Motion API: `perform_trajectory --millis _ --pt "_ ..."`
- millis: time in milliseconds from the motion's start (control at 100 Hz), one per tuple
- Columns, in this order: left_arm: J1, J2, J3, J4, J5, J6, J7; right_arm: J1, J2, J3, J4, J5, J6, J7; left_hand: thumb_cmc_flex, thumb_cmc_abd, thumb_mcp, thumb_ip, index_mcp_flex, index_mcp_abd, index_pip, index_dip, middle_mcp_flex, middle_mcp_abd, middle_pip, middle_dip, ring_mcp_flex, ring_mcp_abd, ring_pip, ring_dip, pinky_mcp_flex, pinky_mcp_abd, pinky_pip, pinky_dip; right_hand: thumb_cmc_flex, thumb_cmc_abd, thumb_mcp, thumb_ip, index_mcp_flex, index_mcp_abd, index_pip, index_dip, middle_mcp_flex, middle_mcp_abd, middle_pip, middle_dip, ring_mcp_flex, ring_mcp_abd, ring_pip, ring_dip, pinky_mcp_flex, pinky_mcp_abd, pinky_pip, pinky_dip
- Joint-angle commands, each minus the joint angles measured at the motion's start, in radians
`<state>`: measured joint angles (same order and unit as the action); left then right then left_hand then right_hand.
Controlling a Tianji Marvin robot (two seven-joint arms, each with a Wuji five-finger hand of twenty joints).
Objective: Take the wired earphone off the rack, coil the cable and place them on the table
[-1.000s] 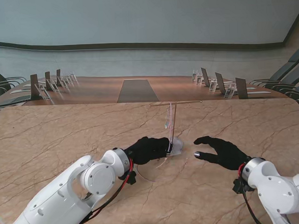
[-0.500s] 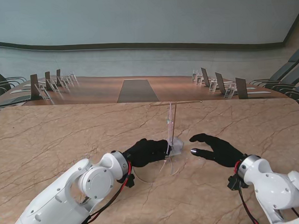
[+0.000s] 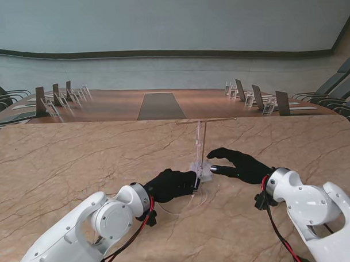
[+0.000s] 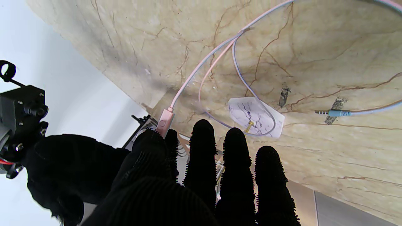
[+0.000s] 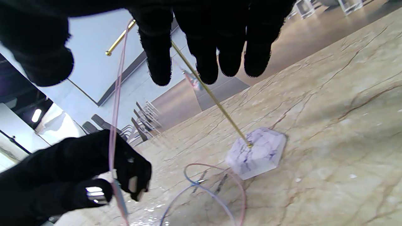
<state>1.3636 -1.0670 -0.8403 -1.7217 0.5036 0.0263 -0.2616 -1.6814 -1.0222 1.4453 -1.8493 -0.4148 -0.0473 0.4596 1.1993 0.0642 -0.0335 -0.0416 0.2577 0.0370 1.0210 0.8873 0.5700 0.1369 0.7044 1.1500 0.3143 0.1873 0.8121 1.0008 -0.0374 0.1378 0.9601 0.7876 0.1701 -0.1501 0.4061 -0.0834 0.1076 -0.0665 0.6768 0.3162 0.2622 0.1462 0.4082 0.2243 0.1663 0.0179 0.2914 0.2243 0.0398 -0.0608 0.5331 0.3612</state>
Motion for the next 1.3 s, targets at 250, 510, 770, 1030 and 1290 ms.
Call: perform_trajectory --millis 250,510,770,1030,1290 --pt "0.010 0.002 0.015 -0.017 -0.003 -0.002 -0.019 0.075 -0.005 -0.060 0.043 0.049 0.012 0.012 0.074 0.004 -0.004 -0.010 -0.031 -0.001 0.028 -0.002 -0.022 -0.023 -0.002 0.009 -0.015 -0.024 0.008 -0.007 -0.012 0.007 -0.012 -0.008 -0.040 0.004 0.024 0.010 -0.026 0.046 -0.051 -0.025 -0.028 0.053 0.015 0.013 0.072 0.058 0.025 0.028 0.018 0.032 0.160 -0.039" --pt "0.005 0.003 0.019 -0.017 -0.004 -0.003 -0.023 0.154 -0.005 -0.119 0.088 0.082 0.032 0.027 0.073 0.004 -0.004 -0.010 -0.032 0.000 0.028 -0.006 -0.022 -0.023 -0.002 0.008 -0.015 -0.024 0.008 -0.007 -0.011 0.007 -0.013 -0.007 -0.038 -0.003 0.032 0.009 -0.029 0.099 -0.073 -0.019 -0.035 0.107 0.087 0.041 0.134 0.127 0.053 0.066 0.078 0.065 0.237 -0.023" --pt "-0.002 0.003 0.025 -0.014 -0.006 -0.008 -0.026 0.207 -0.011 -0.164 0.118 0.140 0.048 0.027 0.074 0.005 -0.004 -0.010 -0.032 0.000 0.030 -0.007 -0.022 -0.024 -0.001 0.008 -0.014 -0.024 0.008 -0.008 -0.011 0.008 -0.014 -0.007 -0.025 -0.016 0.034 0.007 -0.025 0.156 -0.072 -0.017 -0.026 0.141 0.116 0.051 0.153 0.117 0.073 0.068 0.103 0.057 0.265 -0.044" --pt "-0.005 0.005 0.030 -0.018 -0.004 -0.009 -0.033 0.245 -0.021 -0.204 0.151 0.197 0.060 0.011 0.074 0.005 -0.003 -0.009 -0.033 0.000 0.030 -0.008 -0.022 -0.024 -0.002 0.008 -0.015 -0.025 0.008 -0.008 -0.011 0.008 -0.015 -0.006 -0.012 -0.023 0.029 0.004 -0.023 0.175 -0.064 -0.020 -0.022 0.151 0.132 0.055 0.161 0.123 0.090 0.061 0.111 0.060 0.293 -0.073" --pt "-0.007 0.007 0.032 -0.022 0.004 -0.012 -0.036 0.275 -0.027 -0.231 0.177 0.231 0.059 0.005 0.074 0.004 -0.004 -0.010 -0.032 0.000 0.031 -0.008 -0.021 -0.026 -0.001 0.008 -0.013 -0.026 0.009 -0.008 -0.008 0.007 -0.015 -0.005 0.003 -0.023 0.026 0.007 -0.006 0.178 -0.041 -0.016 0.006 0.154 0.143 0.058 0.200 0.124 0.107 0.061 0.151 0.060 0.319 -0.088"
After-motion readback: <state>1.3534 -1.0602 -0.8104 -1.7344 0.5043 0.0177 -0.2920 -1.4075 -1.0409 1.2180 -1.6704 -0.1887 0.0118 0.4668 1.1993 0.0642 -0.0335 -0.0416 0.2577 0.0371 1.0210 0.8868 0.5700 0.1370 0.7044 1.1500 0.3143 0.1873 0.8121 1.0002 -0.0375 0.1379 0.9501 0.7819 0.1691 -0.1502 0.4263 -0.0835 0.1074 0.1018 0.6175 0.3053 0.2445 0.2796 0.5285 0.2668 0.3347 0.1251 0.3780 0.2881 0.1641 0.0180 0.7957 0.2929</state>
